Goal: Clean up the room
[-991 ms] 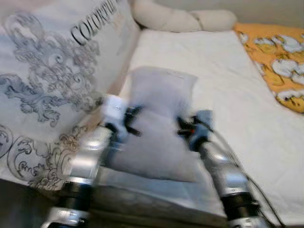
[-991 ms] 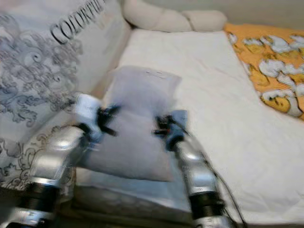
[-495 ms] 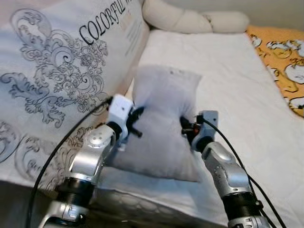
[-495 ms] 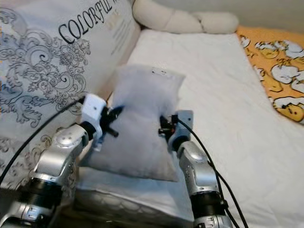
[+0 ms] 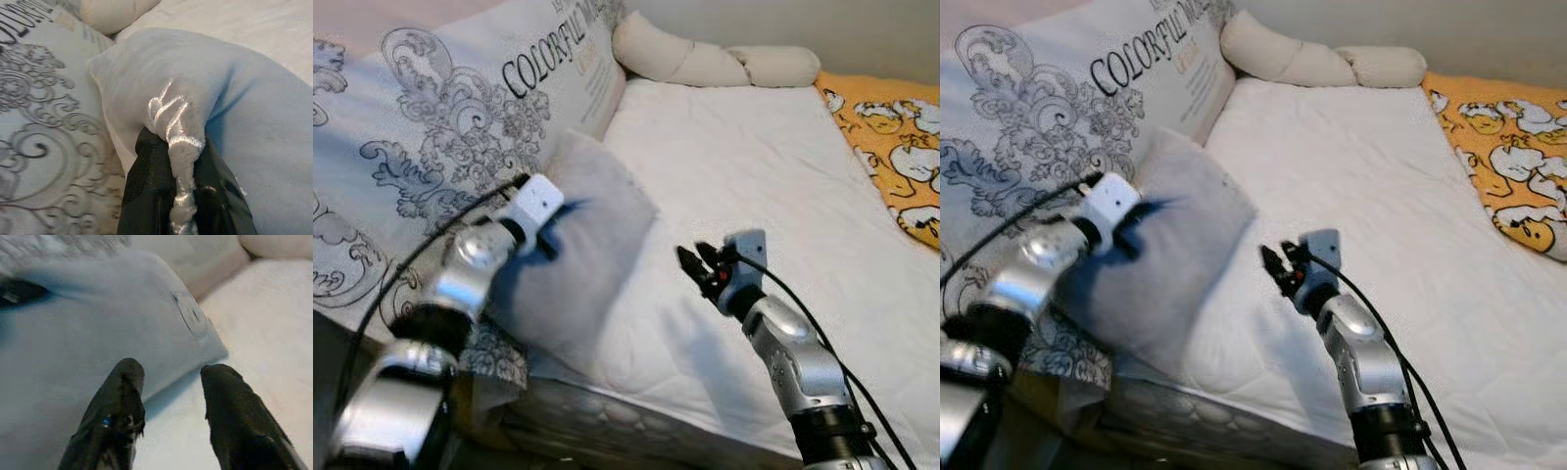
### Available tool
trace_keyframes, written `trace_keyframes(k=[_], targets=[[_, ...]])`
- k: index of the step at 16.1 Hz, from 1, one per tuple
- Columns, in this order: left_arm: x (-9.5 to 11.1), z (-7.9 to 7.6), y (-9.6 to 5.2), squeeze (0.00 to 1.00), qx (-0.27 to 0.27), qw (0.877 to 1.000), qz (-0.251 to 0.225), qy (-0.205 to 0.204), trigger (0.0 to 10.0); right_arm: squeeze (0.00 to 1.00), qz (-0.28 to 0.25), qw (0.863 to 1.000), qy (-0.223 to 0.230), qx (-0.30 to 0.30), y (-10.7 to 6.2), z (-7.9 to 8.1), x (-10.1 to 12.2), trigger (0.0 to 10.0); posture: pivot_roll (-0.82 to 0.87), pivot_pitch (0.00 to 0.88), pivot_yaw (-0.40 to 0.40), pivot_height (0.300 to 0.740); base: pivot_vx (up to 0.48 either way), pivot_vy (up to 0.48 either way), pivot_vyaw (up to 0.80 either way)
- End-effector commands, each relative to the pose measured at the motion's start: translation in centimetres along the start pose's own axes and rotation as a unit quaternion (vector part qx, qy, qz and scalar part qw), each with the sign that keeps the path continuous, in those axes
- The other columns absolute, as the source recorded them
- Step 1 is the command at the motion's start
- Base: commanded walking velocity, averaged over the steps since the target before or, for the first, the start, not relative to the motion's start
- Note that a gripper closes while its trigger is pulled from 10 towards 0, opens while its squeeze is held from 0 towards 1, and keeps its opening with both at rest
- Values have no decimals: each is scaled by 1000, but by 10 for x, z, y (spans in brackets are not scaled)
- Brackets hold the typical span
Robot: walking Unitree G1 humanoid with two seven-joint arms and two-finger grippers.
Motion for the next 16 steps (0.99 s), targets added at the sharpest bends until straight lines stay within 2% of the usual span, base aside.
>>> trace_keyframes(k=[1,2,3,6,8,10,14,15,16], targets=[[13,19,-1,0,31,999,-18,35,10000,1000,-21,999,3,33,-3,6,9,10000,28,0,57,740,0,0,0],[7,30,-2,0,42,997,-1,70,10000,1000,-33,996,0,78,-6,15,15,10000,26,0,57,740,0,0,0],[5,33,-3,0,44,996,5,80,10000,1000,-35,995,-2,93,-8,18,15,10000,26,0,57,740,0,0,0],[-1,40,-4,0,58,994,19,93,10000,1000,-31,991,-3,126,-12,25,14,10000,26,0,56,740,0,0,0],[-6,49,-5,0,117,988,23,99,10000,1000,-25,990,-4,140,-15,28,12,10000,26,0,54,740,0,0,0],[-8,53,-6,0,145,985,19,91,10000,1000,-8,987,0,158,-17,30,8,10000,26,0,54,740,0,0,0],[-9,52,-5,0,154,986,13,62,10000,1000,21,984,15,175,-21,29,3,10000,23,0,60,740,0,0,0],[-6,51,-5,82,149,987,7,64,10000,1000,15,986,26,164,-19,26,5,10000,27,0,57,740,0,0,0],[-6,51,-5,82,149,987,7,64,10000,1000,15,986,26,164,-19,26,5,10000,27,0,57,740,0,0,0]])
Point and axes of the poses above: a point about 5 cm out from each wrist's last joint towards the gripper, its own y axis pointing out of the wrist towards the gripper, its own x axis along the axis of the wrist's last joint, z = x × y, the point moved 2 cm from there along y, pointing out of the wrist towards the gripper, and after that the axes turned 8 degrees about -y, right-handed, at the moved point
